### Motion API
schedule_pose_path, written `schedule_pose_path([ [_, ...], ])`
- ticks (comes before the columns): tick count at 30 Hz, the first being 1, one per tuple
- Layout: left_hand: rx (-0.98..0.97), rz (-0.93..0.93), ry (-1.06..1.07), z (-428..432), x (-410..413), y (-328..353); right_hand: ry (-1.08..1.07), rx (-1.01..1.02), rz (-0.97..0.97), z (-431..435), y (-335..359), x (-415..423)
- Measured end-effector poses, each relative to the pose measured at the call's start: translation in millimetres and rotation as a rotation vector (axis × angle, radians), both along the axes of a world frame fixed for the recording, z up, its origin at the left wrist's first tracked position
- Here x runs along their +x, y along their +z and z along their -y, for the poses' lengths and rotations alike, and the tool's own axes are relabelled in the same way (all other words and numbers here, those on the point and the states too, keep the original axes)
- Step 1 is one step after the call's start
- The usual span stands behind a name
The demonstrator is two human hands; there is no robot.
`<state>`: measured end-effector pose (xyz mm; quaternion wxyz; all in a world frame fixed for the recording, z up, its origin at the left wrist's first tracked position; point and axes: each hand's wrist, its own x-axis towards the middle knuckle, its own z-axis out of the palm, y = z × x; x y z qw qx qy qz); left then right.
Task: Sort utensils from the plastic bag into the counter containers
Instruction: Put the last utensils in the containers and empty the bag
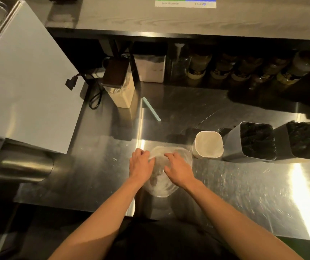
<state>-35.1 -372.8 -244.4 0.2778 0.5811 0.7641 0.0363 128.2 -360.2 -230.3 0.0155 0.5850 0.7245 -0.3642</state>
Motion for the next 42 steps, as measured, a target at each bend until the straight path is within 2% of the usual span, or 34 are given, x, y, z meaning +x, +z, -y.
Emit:
schedule_pose_path([
  [3, -0.087, 0.162, 0.148, -3, 1, -3, -0.008, -0.068, 0.067, -3, -9, -7],
  [6, -0.124, 0.430, 0.365, -3, 4, 1, 0.028, -0.058, 0.077, -2, -17, -10],
  [8, -0.134, 0.538, 0.474, -3, 6, 7, 0.032, -0.030, 0.058, 3, -21, -12],
  [12, -0.153, 0.649, 0.584, 2, 6, 3, -0.141, 0.183, -0.007, 16, -30, -13],
  [14, -0.175, 0.712, 0.607, 6, 4, 1, -0.191, 0.210, 0.025, 21, -31, -12],
  [18, -0.225, 0.748, 0.636, 9, 5, -8, -0.066, 0.165, 0.192, 21, -38, -10],
  [22, -0.261, 0.847, 0.707, 9, 9, -9, 0.050, 0.175, 0.226, 19, -38, -17],
  [25, -0.256, 0.853, 0.727, 9, 12, -10, 0.001, 0.074, 0.116, 17, -36, -17],
  [31, -0.184, 0.750, 0.723, 8, 10, -4, -0.096, -0.146, -0.099, 12, -38, 1],
  [36, -0.196, 0.651, 0.642, 6, 12, -4, -0.218, -0.203, -0.253, 4, -31, 8],
  [42, -0.178, 0.637, 0.569, 5, 12, -10, -0.480, -0.445, -0.489, -1, -26, 12],
])
